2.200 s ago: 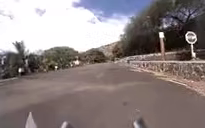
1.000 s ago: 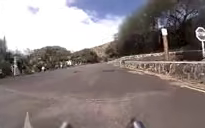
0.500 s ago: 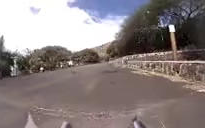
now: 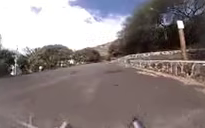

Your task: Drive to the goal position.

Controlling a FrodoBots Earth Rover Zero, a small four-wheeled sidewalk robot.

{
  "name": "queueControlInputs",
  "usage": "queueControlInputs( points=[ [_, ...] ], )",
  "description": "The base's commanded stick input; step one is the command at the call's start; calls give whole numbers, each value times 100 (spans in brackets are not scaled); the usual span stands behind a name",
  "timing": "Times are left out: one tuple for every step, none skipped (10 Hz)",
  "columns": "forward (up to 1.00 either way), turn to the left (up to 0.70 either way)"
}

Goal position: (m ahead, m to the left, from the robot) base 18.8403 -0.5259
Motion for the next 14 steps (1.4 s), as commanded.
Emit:
queueControlInputs(
  points=[
    [85, 0],
    [85, 0],
    [85, 0],
    [85, 0],
    [85, 0],
    [85, 0],
    [85, 0],
    [85, 0],
    [85, 0],
    [85, 0],
    [85, 0],
    [85, 0],
    [85, 0],
    [85, 0]
  ],
)
